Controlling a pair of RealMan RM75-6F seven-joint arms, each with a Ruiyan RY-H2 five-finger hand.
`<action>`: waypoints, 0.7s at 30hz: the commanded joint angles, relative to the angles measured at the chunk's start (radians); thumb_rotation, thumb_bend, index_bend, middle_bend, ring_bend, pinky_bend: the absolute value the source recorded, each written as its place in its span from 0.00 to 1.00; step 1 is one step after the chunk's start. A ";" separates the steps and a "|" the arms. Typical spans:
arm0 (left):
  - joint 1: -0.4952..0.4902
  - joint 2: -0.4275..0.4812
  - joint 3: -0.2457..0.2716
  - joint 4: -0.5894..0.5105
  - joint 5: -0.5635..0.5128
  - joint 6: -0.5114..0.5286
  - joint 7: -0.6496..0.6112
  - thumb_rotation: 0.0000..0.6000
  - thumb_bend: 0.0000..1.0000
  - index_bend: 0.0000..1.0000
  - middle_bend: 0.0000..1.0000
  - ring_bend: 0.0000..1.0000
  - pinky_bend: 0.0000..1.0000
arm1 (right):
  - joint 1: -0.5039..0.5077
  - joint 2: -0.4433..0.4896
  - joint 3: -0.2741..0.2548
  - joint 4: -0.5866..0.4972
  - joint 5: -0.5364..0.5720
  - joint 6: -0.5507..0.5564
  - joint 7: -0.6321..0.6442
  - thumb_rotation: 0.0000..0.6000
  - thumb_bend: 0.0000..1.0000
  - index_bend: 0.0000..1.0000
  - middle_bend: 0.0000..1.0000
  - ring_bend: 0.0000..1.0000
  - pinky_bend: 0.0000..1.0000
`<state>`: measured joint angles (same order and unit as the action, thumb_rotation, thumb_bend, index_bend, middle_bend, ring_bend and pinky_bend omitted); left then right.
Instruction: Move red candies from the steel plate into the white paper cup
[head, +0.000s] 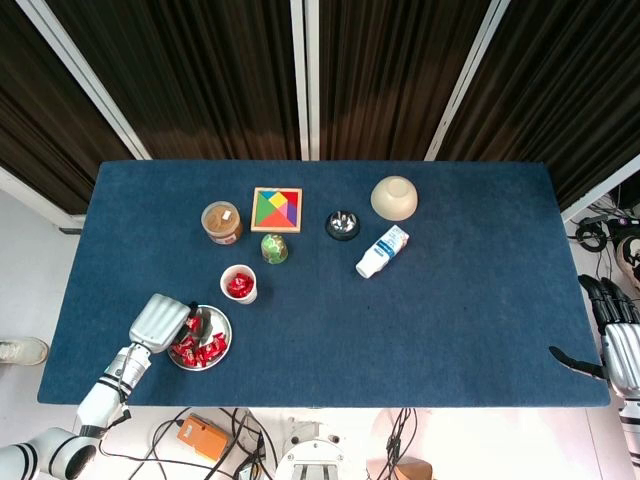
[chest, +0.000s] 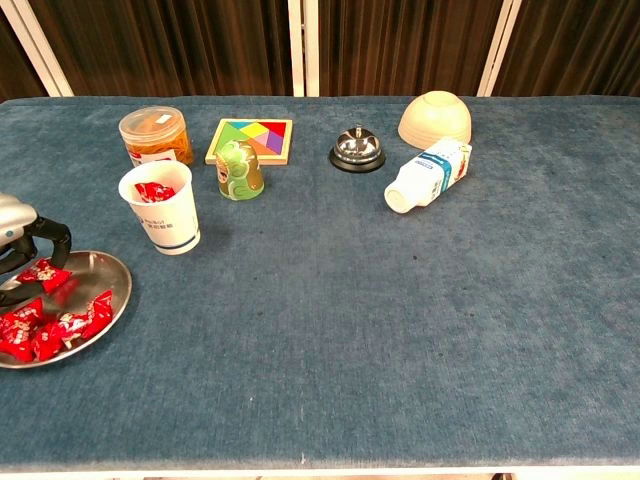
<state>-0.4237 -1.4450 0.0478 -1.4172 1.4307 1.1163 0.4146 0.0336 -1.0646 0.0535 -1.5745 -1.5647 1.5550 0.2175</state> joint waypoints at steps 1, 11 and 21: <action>0.002 0.006 -0.003 -0.009 0.001 0.004 -0.002 1.00 0.35 0.55 0.85 0.79 0.83 | 0.002 -0.001 -0.001 0.000 -0.002 -0.003 -0.001 1.00 0.20 0.01 0.16 0.11 0.18; 0.028 0.119 -0.048 -0.208 0.085 0.161 -0.048 1.00 0.35 0.55 0.85 0.79 0.83 | 0.007 -0.006 0.002 0.007 -0.003 -0.005 0.003 1.00 0.20 0.01 0.16 0.11 0.18; -0.092 0.083 -0.153 -0.286 0.050 0.050 -0.033 1.00 0.34 0.55 0.85 0.79 0.83 | 0.004 -0.005 0.006 0.012 0.003 0.003 0.013 1.00 0.20 0.01 0.17 0.11 0.18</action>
<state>-0.4864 -1.3442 -0.0808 -1.6952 1.5059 1.2007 0.3657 0.0382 -1.0698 0.0594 -1.5627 -1.5624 1.5578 0.2296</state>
